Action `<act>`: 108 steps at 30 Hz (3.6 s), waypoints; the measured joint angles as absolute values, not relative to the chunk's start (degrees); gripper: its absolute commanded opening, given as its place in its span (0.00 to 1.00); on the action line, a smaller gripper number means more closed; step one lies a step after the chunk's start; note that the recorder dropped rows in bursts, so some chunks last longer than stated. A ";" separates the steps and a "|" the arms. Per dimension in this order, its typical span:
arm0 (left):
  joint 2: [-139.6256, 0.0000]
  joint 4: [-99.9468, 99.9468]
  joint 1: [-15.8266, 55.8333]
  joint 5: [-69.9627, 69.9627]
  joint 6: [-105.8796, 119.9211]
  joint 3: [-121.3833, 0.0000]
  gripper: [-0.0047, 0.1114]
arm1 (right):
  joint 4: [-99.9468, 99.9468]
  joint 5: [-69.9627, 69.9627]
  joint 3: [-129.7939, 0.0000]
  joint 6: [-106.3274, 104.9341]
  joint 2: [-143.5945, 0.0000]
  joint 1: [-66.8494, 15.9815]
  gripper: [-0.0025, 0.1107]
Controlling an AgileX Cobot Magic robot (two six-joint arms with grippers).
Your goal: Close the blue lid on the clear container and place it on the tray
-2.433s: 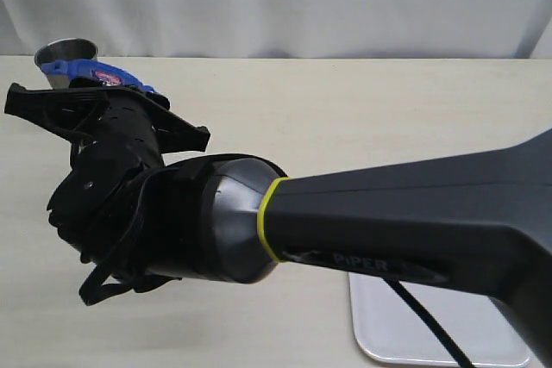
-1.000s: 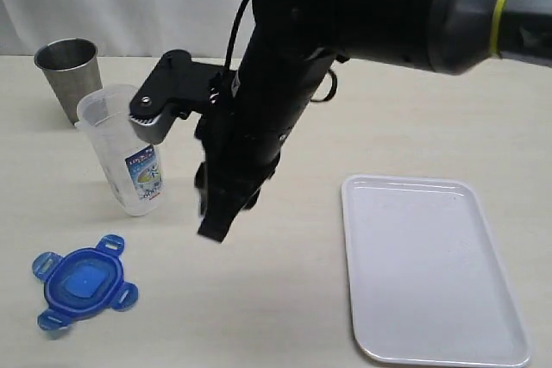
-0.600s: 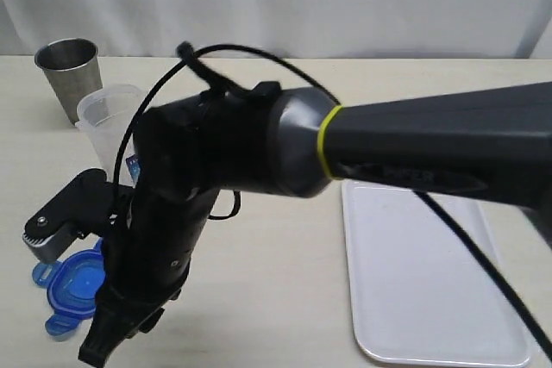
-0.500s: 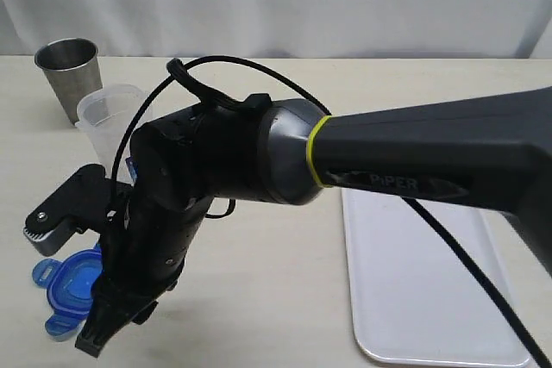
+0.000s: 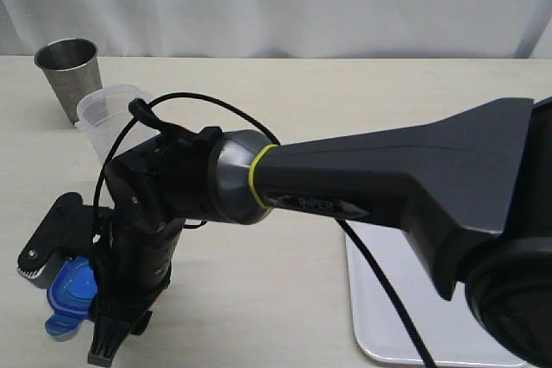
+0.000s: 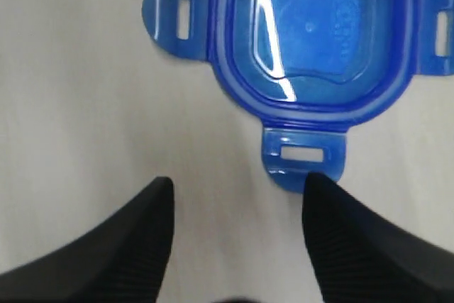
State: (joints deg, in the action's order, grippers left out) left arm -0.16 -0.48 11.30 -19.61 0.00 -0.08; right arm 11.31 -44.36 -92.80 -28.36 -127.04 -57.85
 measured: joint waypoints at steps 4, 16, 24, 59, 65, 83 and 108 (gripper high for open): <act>-0.16 -0.48 11.30 -19.61 0.00 -0.08 0.04 | 9.97 -43.63 -92.80 -28.63 -128.00 -58.53 0.51; -0.16 -0.48 11.30 -19.61 0.00 -0.08 0.04 | 6.02 -42.81 -96.29 -25.02 -131.58 -57.70 0.51; -0.16 -0.48 11.30 -19.61 0.00 -0.08 0.04 | 6.14 -43.76 -98.64 -24.80 -133.09 -57.59 0.27; -0.16 -0.48 11.30 -19.61 0.00 -0.08 0.04 | -46.23 -61.44 -94.03 -5.98 -103.50 -67.32 0.06; -0.16 -0.48 11.30 -19.61 0.00 -0.08 0.04 | -58.21 -53.02 -94.17 -10.90 -105.03 -63.33 0.06; -0.16 -0.48 11.30 -19.61 0.00 -0.08 0.04 | -70.71 -49.74 -99.99 -29.33 -118.41 -61.58 0.06; -0.16 -0.48 11.30 -19.61 0.00 -0.08 0.04 | -71.60 -50.73 -100.08 -40.96 -120.58 -65.41 0.06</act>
State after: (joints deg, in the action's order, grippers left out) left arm -0.16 -0.48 11.30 -19.61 0.00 -0.08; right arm -71.60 -50.73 -100.08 -40.96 -120.58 -65.41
